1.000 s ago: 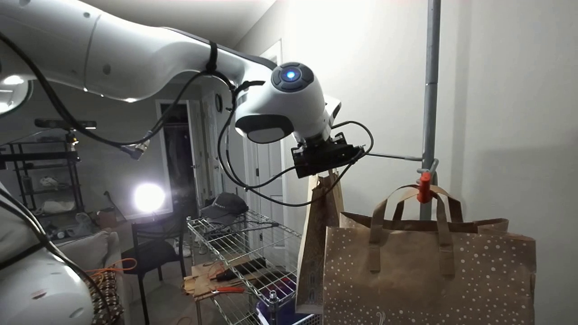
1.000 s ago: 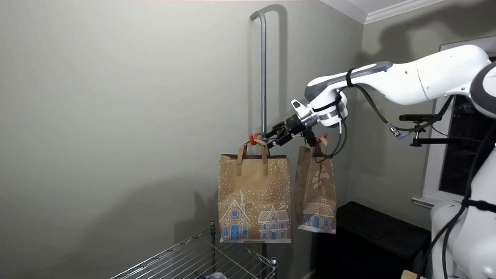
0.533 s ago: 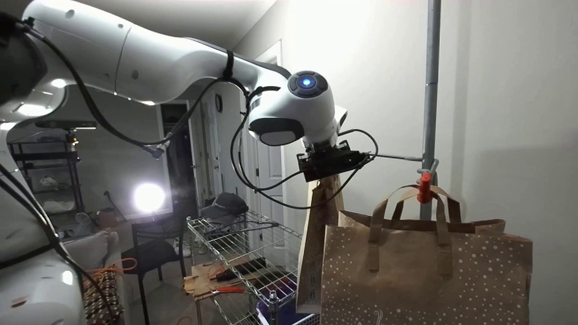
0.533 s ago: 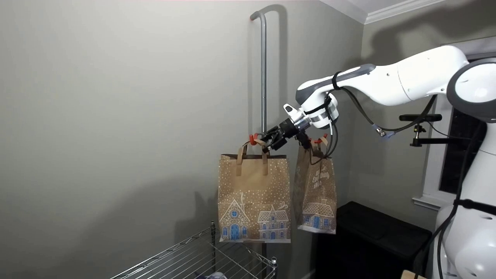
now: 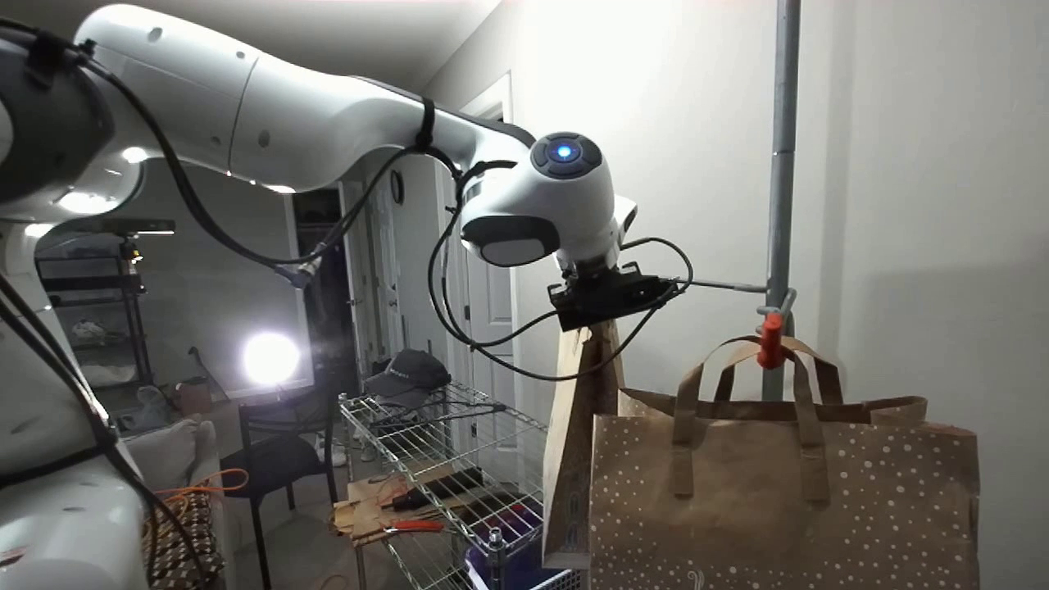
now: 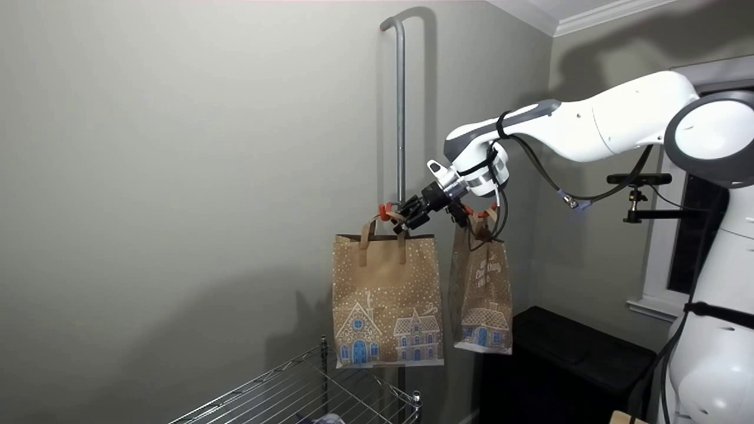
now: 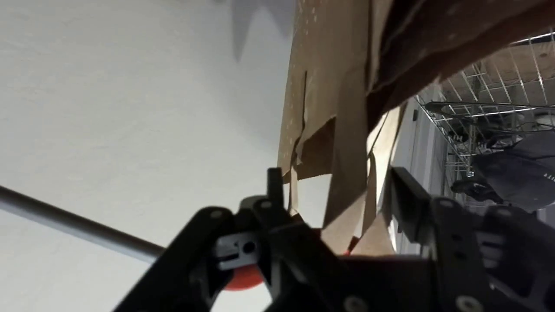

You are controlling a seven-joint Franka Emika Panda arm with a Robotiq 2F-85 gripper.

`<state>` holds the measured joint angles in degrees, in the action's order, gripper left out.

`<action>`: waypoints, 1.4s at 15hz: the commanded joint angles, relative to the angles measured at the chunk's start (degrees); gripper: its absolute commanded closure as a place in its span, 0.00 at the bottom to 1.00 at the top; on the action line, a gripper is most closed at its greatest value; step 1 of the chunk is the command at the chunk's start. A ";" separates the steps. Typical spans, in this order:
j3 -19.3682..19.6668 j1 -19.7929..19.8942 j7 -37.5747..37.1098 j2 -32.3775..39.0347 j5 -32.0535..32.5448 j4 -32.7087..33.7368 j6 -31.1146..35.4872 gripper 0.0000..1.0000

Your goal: Move both paper bags from the hooks and place them on the top shelf of the rack

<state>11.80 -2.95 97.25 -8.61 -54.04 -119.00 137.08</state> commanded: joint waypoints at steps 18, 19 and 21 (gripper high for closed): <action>-2.73 3.88 -13.02 -7.53 -0.94 0.56 -5.49 0.96; -2.58 3.81 -14.15 -8.40 -0.91 0.53 -6.98 0.96; -3.26 3.56 -16.75 -9.56 -0.50 0.07 -7.70 0.96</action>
<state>9.32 0.28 83.79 -15.34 -54.04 -117.79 131.28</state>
